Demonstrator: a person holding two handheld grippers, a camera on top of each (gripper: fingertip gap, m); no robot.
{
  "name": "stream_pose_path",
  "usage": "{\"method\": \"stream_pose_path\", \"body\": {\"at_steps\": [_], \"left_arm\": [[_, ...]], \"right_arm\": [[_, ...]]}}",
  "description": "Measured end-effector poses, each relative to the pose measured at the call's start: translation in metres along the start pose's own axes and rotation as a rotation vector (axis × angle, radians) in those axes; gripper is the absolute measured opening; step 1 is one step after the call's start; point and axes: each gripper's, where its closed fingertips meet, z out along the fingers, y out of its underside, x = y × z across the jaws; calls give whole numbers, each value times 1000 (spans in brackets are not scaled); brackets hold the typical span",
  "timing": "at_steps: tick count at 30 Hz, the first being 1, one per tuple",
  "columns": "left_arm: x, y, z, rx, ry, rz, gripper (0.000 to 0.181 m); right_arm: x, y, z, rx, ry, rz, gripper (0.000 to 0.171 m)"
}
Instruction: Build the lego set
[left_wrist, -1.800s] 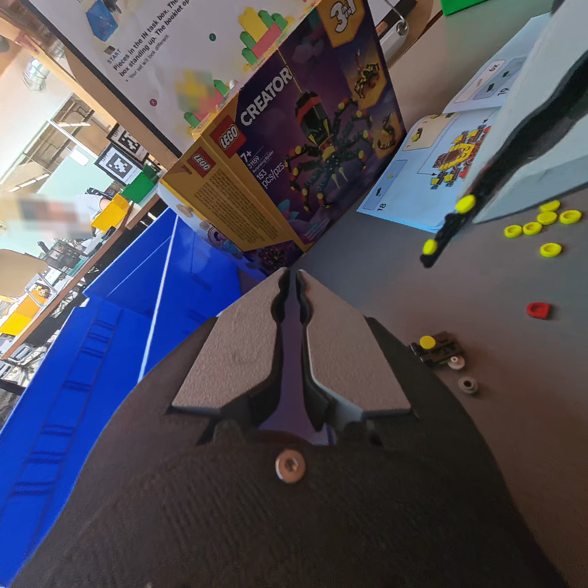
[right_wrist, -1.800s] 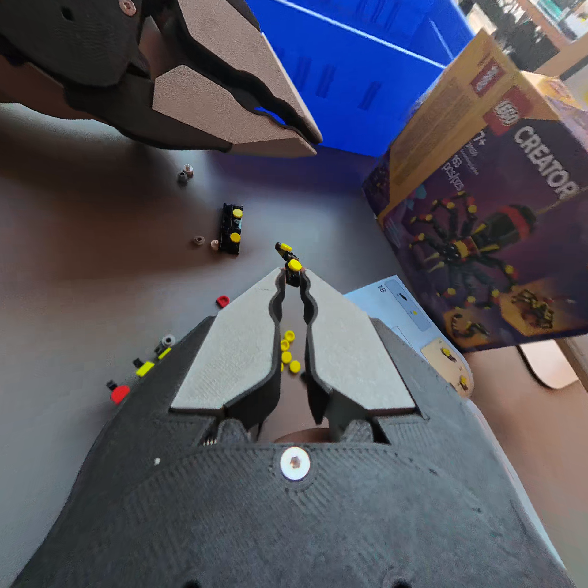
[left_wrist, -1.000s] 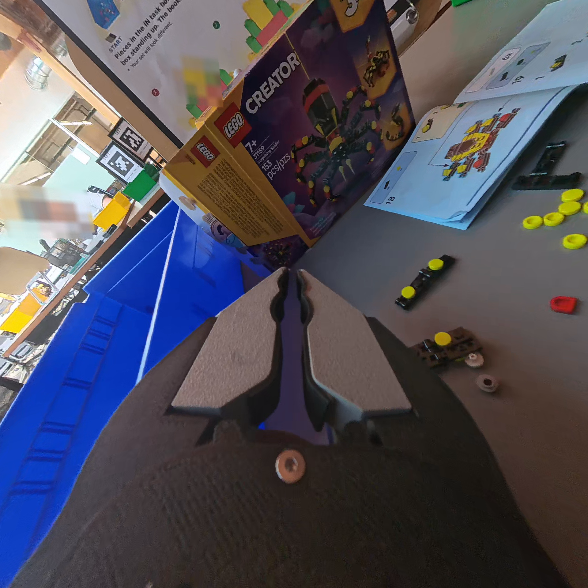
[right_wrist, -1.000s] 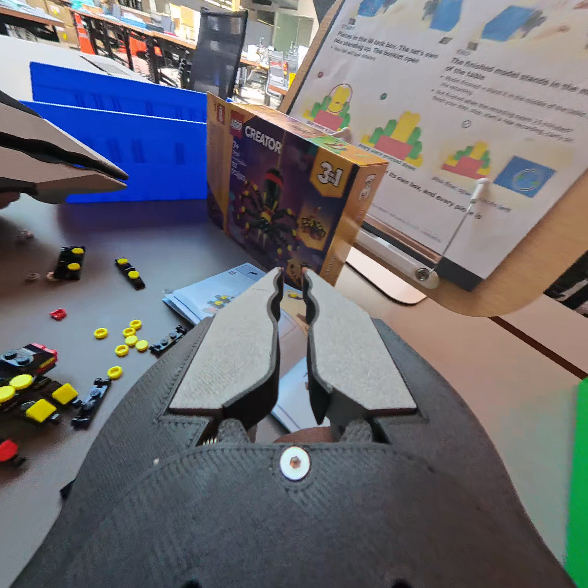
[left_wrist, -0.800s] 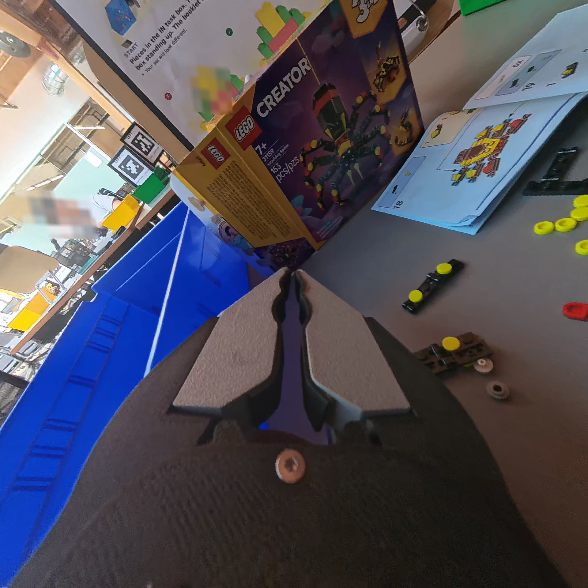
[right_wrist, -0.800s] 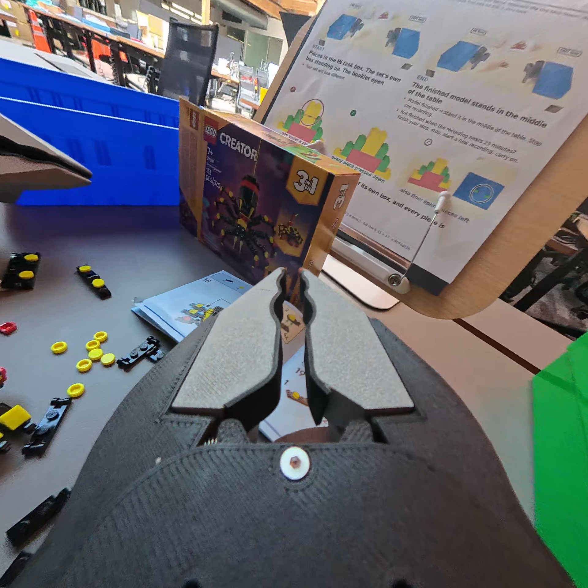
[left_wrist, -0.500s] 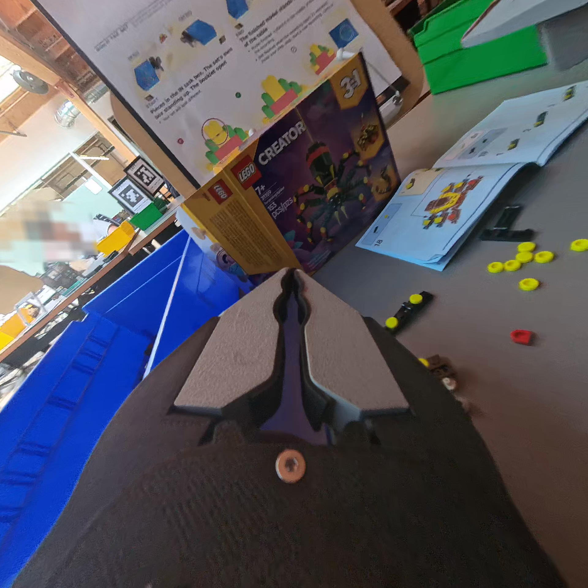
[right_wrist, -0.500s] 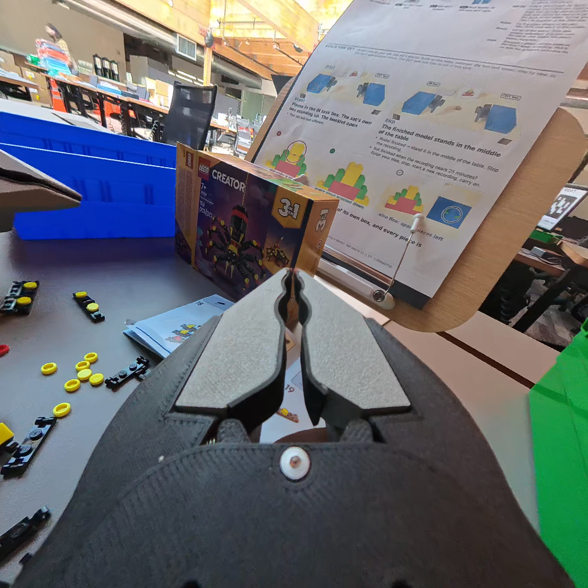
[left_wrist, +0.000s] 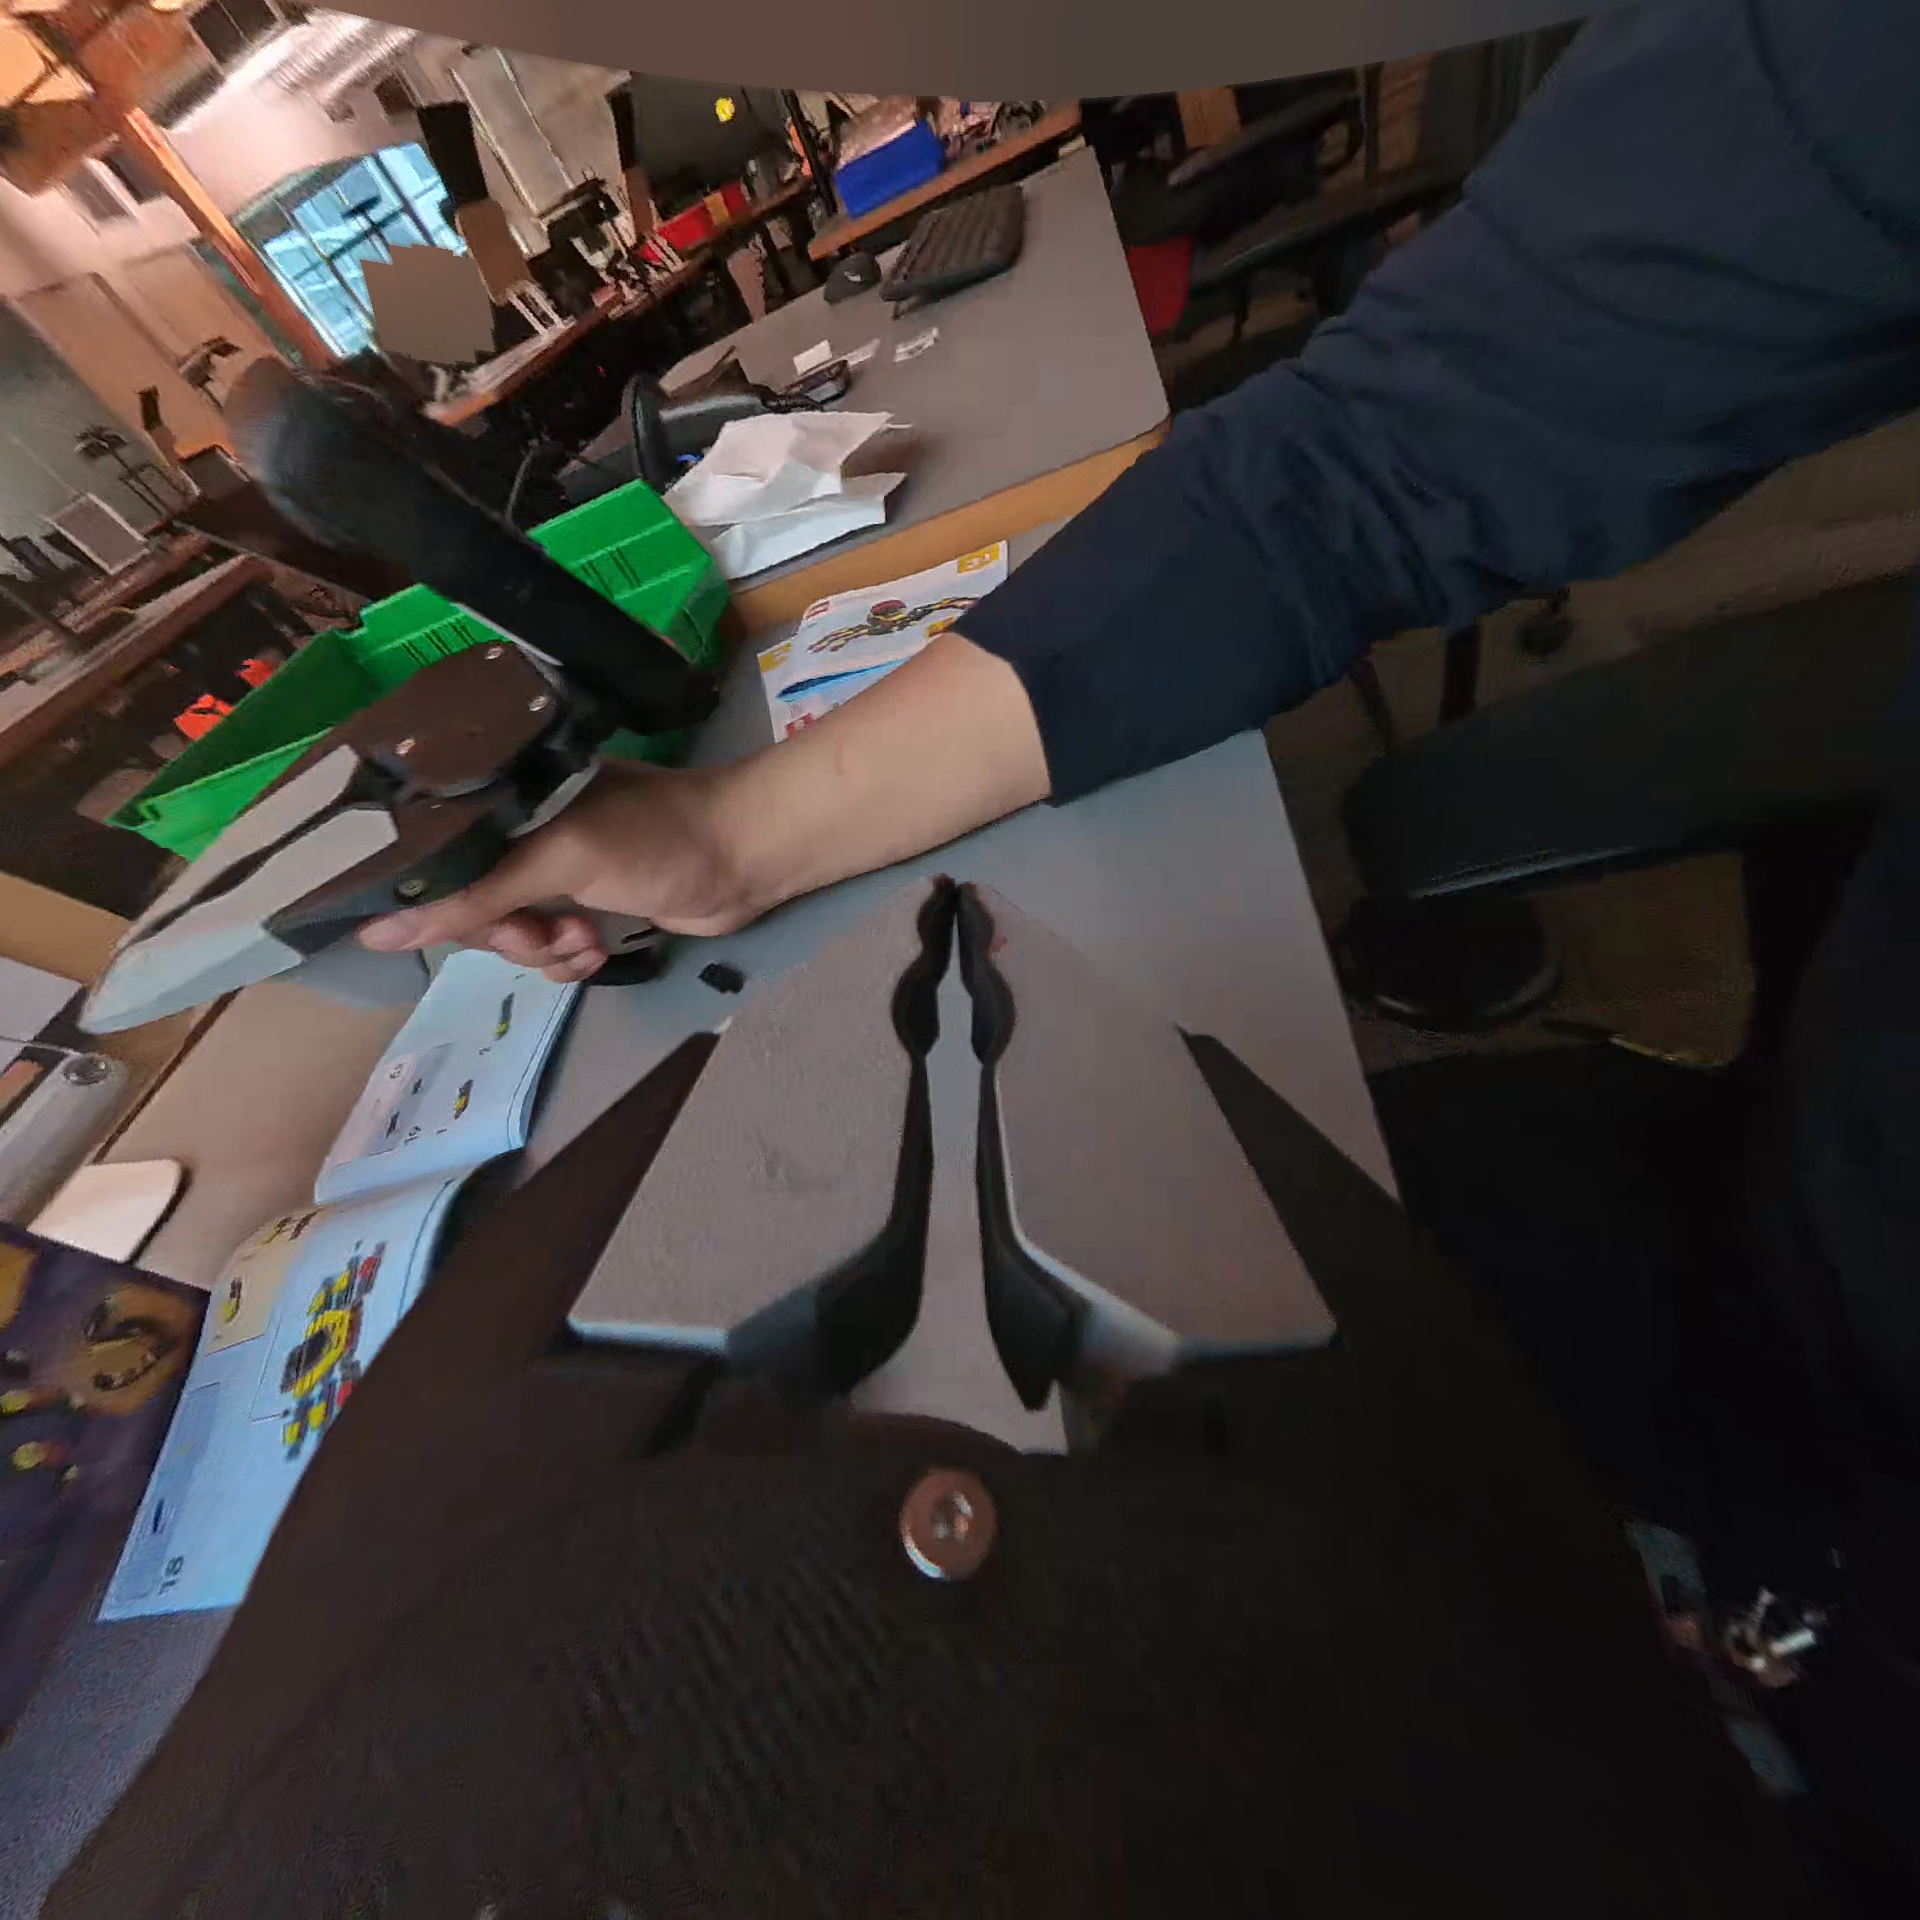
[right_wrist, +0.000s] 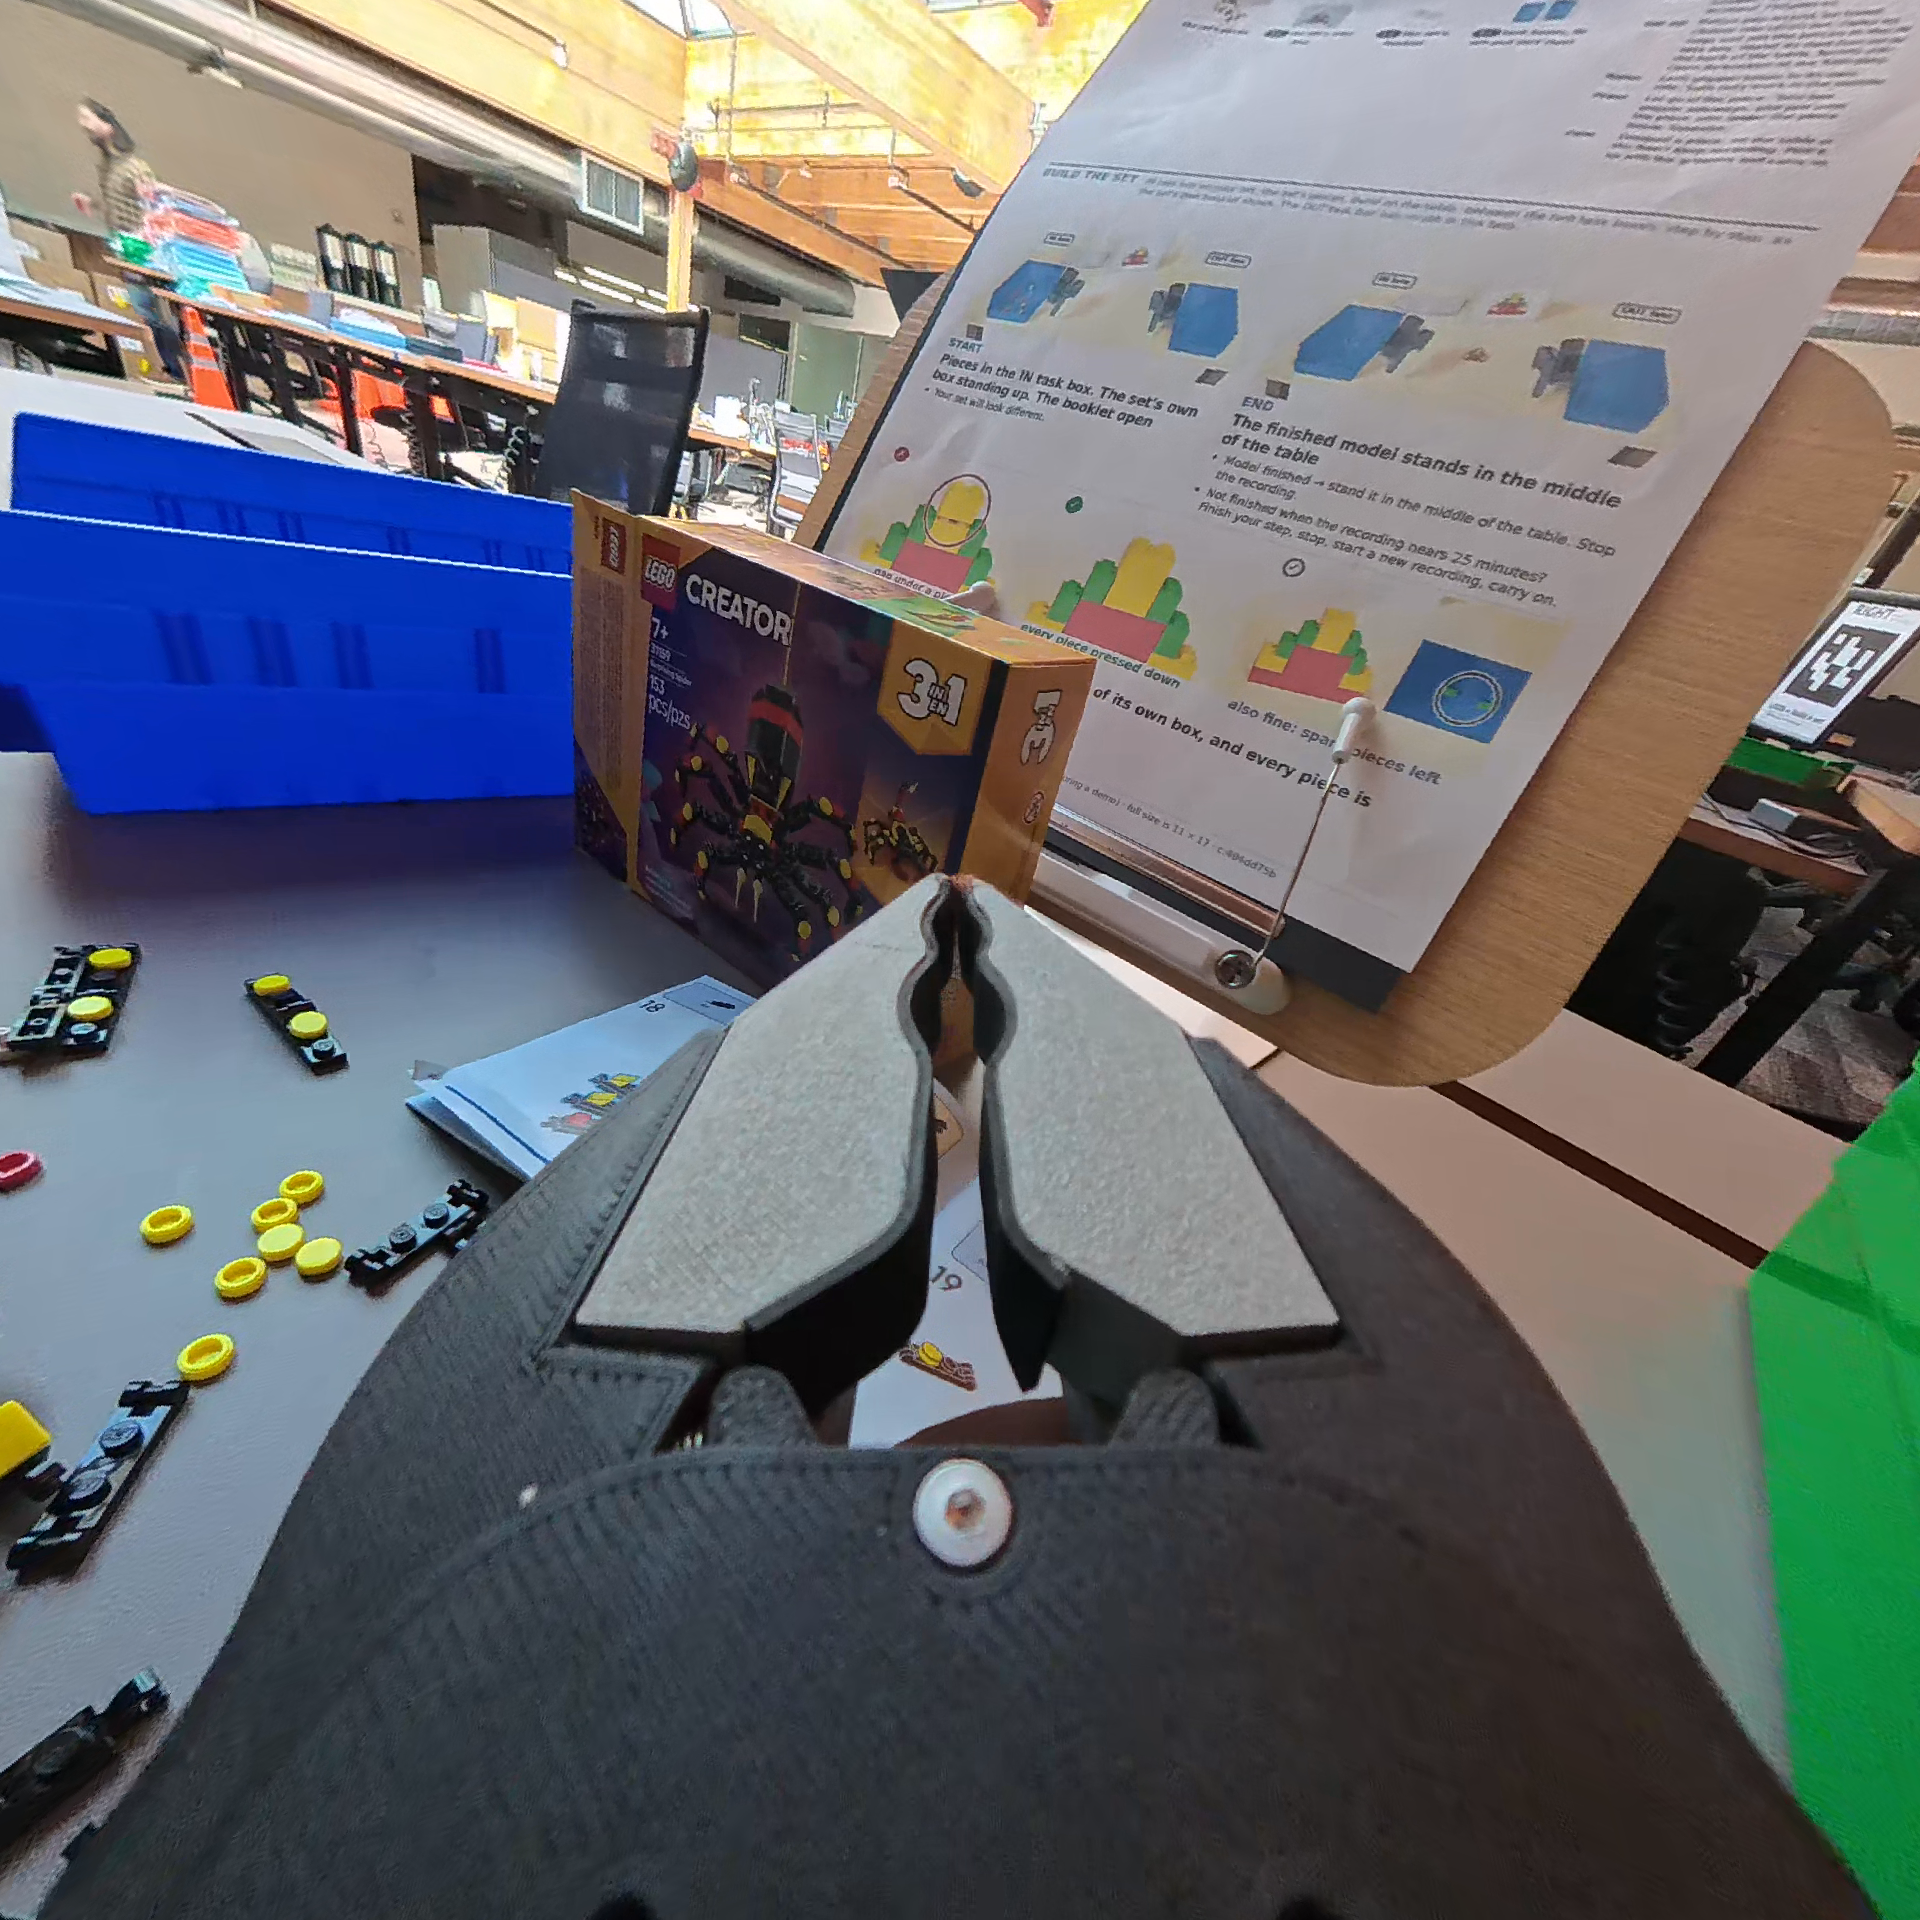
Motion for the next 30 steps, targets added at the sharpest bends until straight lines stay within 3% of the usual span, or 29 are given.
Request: {"method": "stream_pose_path", "body": {"at_steps": [5, 11, 18, 30], "left_arm": [[42, 6, 21, 1, 15, 170, 0], [43, 9, 17, 88, -58, 459, 0], [29, 5, 8, 116, -58, 346, 0], [20, 10, 10, 101, -92, 374, 0]], "right_arm": [[1, -1, 0, 8, -3, 23, 0], [0, 0, 2, 0, -5, 32, 0], [3, 1, 1, -2, 7, 46, 0], [-10, 5, 2, -48, -35, -4, 0]]}}
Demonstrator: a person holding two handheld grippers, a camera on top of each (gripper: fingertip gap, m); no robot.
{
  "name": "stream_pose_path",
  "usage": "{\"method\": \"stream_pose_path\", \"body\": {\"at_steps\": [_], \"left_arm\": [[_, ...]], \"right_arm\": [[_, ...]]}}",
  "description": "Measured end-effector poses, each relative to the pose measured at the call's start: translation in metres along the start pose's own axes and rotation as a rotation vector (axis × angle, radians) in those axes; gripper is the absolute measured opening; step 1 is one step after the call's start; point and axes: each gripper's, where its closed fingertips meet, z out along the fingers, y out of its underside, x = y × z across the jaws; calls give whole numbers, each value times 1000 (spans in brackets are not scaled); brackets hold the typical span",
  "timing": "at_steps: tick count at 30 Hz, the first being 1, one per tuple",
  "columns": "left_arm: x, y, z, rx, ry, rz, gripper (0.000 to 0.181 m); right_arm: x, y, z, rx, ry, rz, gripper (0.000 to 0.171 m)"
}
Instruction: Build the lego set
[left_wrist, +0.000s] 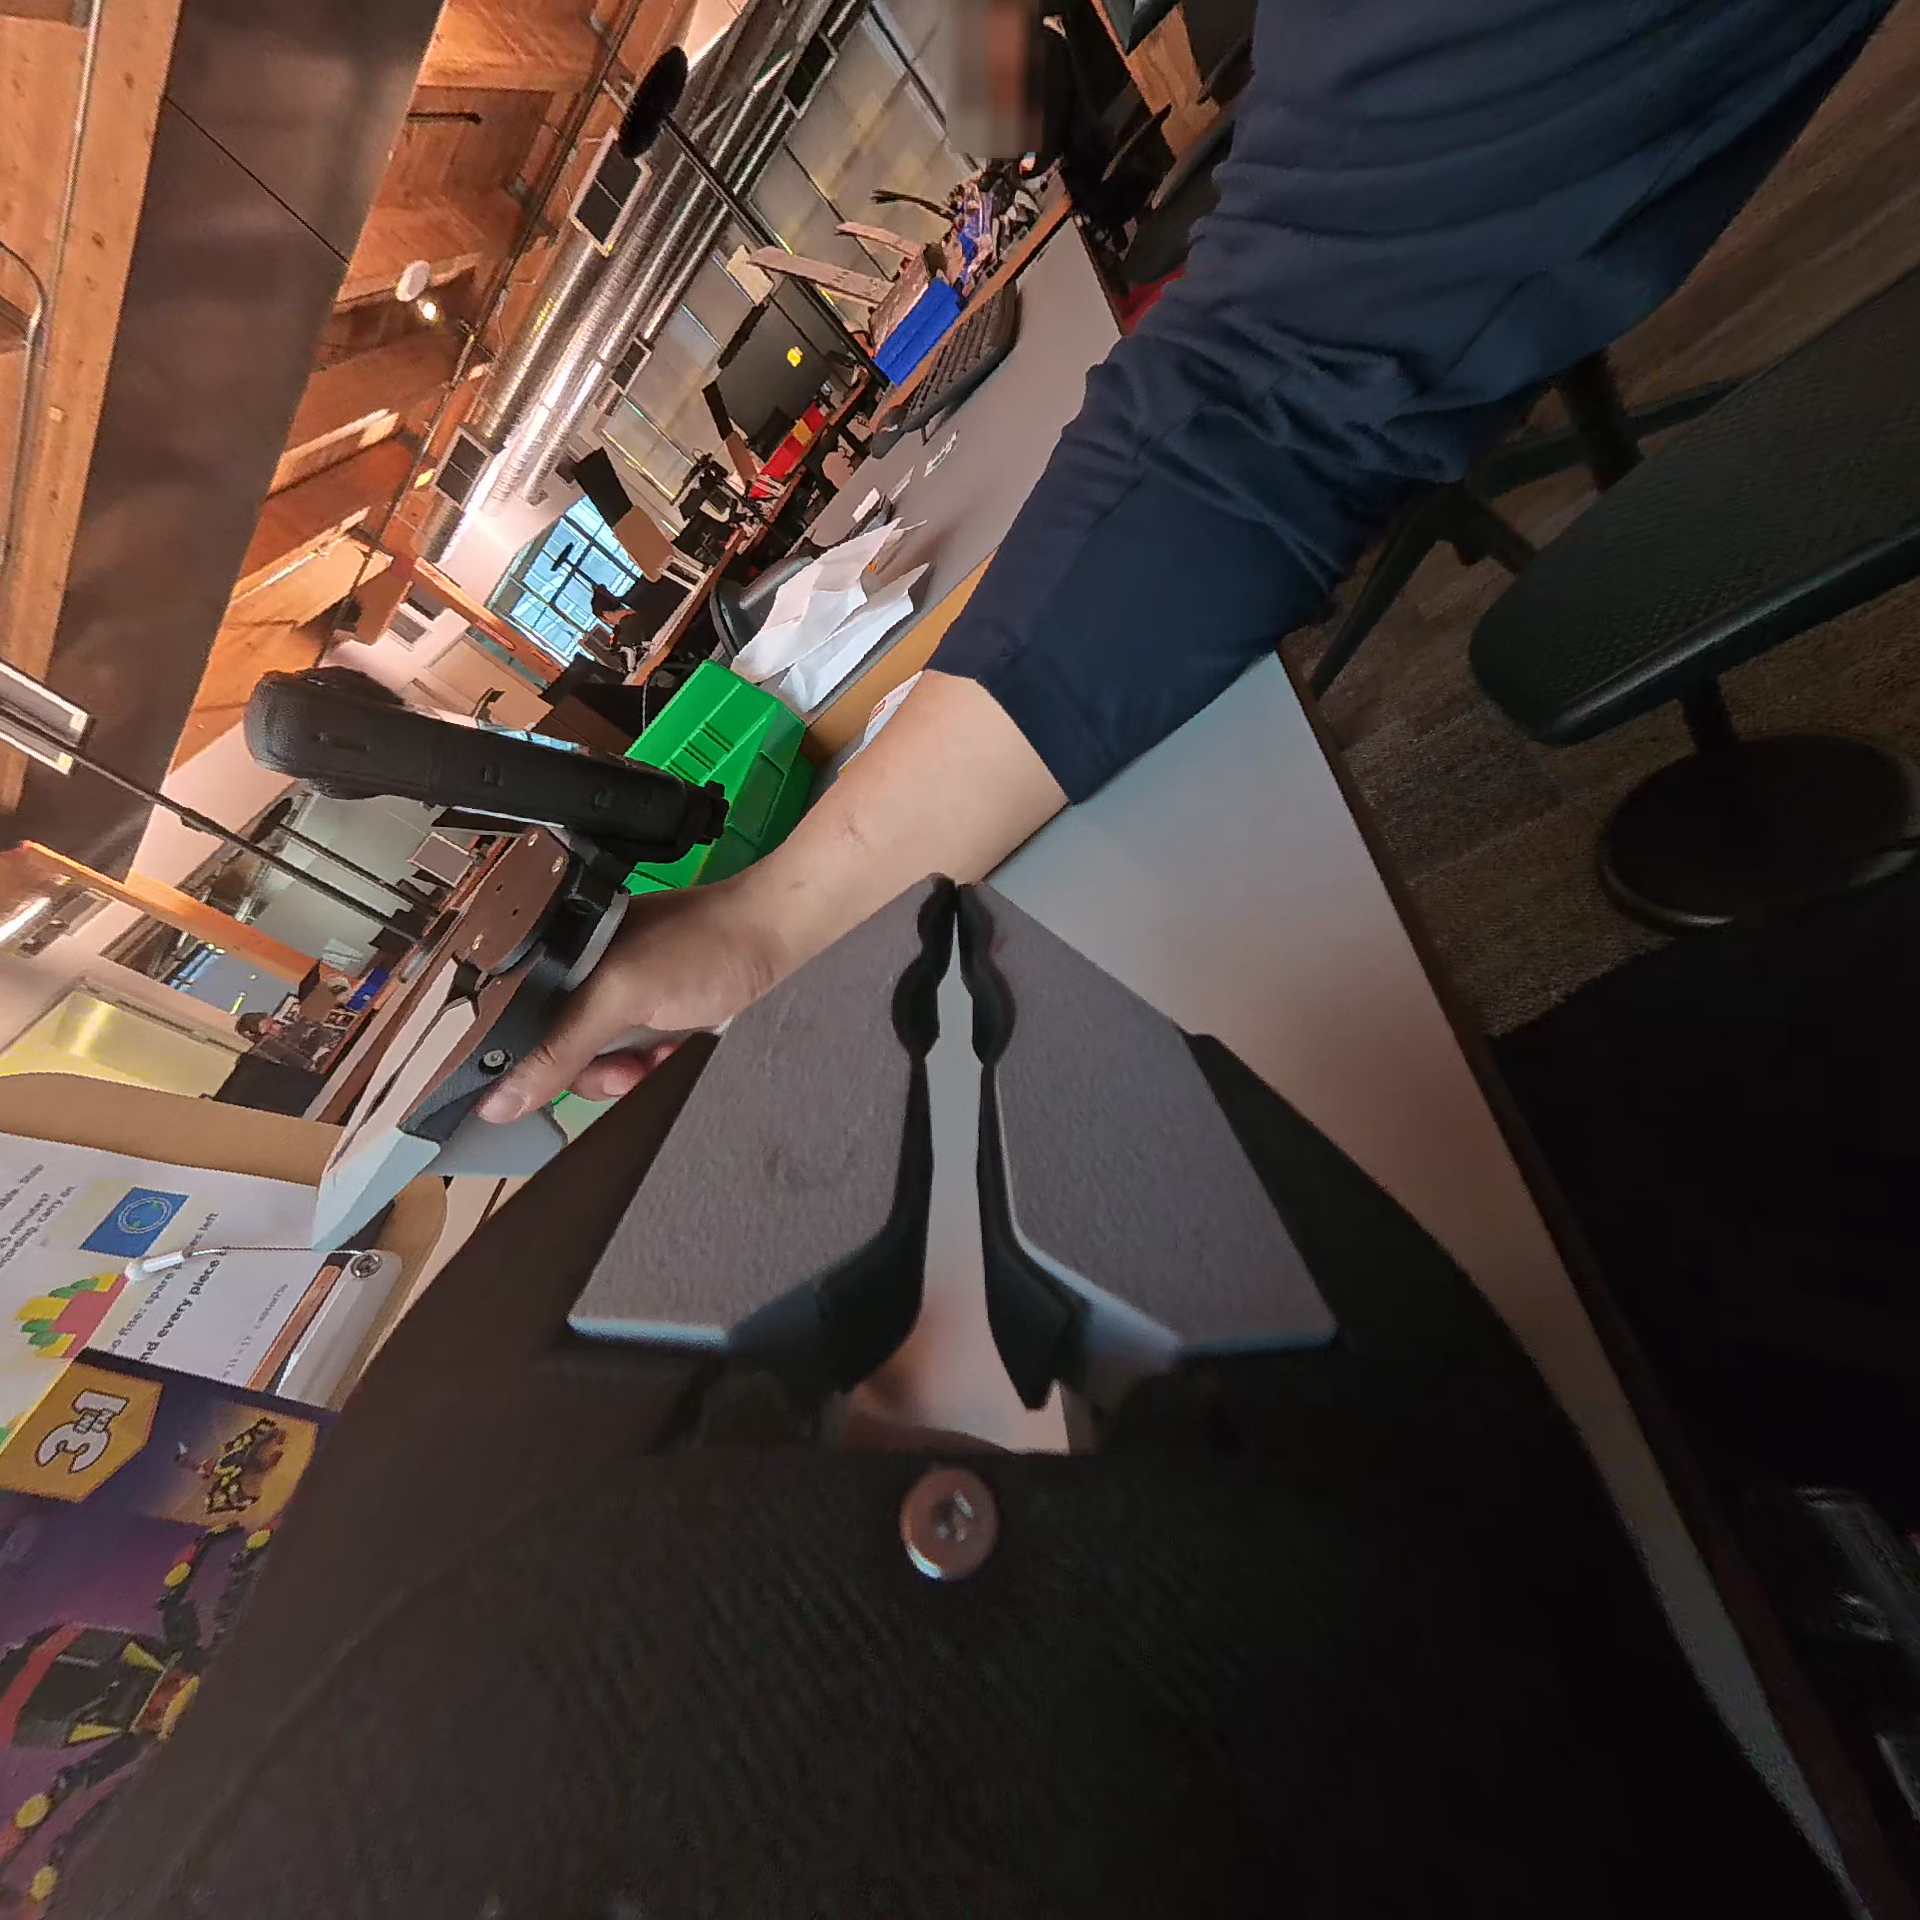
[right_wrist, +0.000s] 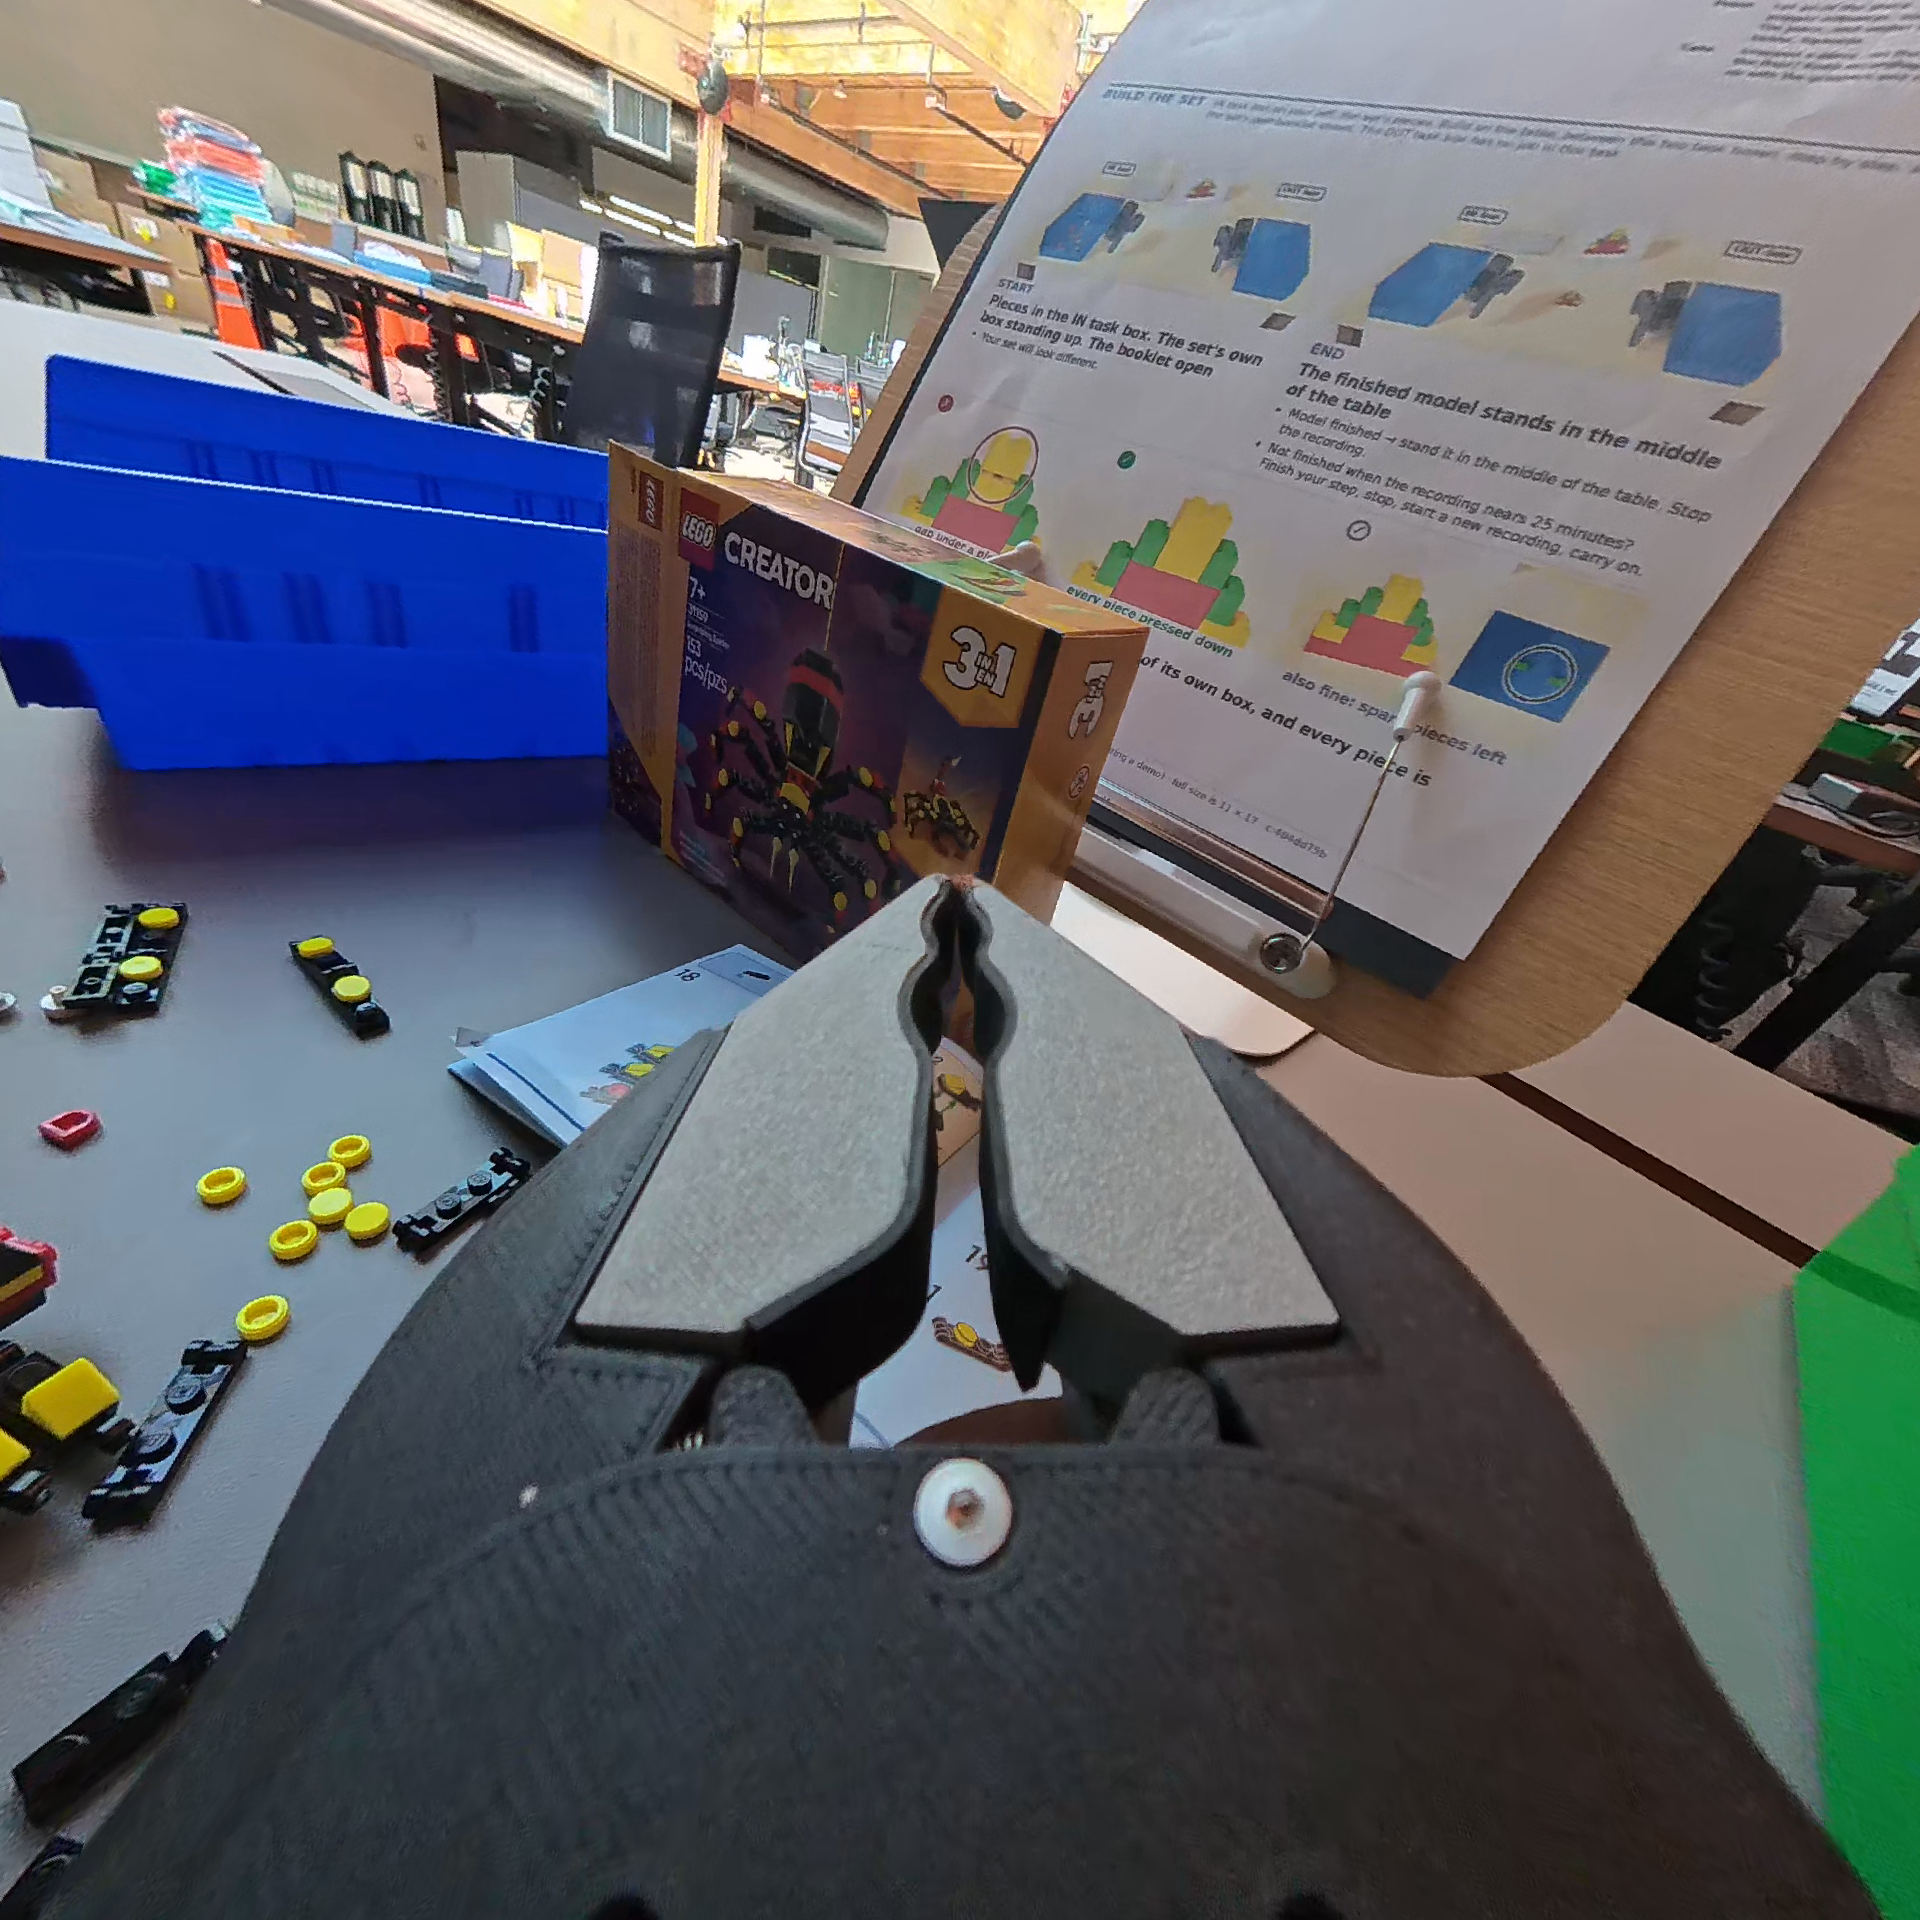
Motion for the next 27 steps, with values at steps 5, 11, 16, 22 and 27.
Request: {"method": "stream_pose_path", "body": {"at_steps": [5, 11, 16, 22, 27], "left_arm": [[-4, 1, 0, -2, -16, -9, 0], [-7, 1, -2, 6, -23, -30, 0], [-10, 1, -4, 7, -32, -53, 0], [-23, 3, -6, 8, -69, -122, 0], [-42, 2, -13, 40, -120, -206, 0]], "right_arm": [[-7, 6, 3, -52, -66, 30, 0], [-28, 14, 1, -115, -236, 69, 1], [-47, 18, -7, -157, -386, 83, 1], [-68, 26, -16, -221, -509, 48, 3], [-87, 33, -22, -271, -570, -17, 1]]}}
